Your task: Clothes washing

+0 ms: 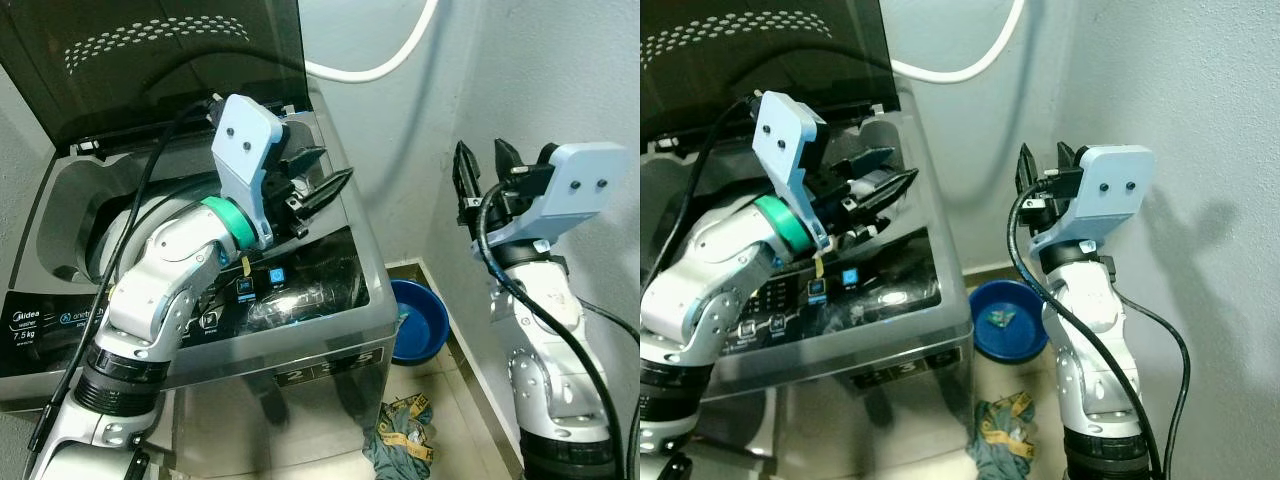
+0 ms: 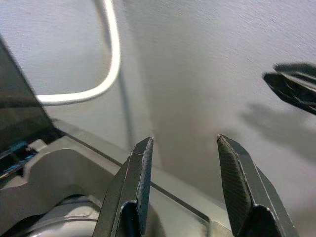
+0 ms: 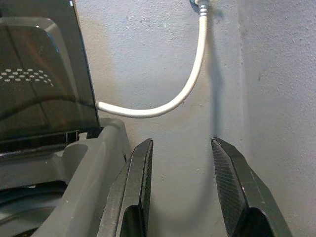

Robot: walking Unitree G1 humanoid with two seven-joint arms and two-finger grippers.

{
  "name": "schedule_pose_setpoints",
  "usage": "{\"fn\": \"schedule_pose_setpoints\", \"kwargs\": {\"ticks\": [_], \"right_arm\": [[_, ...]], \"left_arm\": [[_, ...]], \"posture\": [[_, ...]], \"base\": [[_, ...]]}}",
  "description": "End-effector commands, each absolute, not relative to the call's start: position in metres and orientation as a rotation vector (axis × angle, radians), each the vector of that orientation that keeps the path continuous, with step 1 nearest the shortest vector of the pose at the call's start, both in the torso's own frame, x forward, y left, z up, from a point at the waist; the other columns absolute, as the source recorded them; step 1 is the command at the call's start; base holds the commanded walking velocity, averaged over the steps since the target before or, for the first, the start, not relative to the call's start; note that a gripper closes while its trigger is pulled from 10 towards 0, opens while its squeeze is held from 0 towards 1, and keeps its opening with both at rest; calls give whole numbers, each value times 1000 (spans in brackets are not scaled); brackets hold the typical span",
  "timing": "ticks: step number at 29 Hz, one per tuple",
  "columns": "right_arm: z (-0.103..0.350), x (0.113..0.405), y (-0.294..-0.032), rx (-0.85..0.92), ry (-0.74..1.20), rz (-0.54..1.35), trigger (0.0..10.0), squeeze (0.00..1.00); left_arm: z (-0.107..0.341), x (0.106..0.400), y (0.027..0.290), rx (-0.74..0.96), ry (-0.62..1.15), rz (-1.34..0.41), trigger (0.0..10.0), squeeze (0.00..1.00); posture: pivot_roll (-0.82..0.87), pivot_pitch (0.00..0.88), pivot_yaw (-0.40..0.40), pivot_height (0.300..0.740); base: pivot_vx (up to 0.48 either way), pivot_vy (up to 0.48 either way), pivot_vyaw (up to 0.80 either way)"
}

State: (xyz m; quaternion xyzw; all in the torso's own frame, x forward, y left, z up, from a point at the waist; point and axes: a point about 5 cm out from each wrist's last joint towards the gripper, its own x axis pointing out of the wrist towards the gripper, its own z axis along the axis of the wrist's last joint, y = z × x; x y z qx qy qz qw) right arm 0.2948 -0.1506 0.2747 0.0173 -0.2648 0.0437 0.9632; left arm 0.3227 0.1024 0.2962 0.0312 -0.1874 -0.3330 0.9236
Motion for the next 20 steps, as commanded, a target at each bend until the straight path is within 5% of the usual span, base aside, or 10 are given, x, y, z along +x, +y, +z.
{"fn": "schedule_pose_setpoints", "kwargs": {"ticks": [1,20], "right_arm": [[267,296,-148,55,-508,91,10000,0],[242,310,-144,70,-416,81,10000,0]], "left_arm": [[294,328,111,49,-382,-625,10000,0],[279,351,148,-19,-359,-324,10000,0]], "posture": [[15,101,157,740],[-11,9,65,740]], "base": [[0,0,0],[0,0,0]]}}
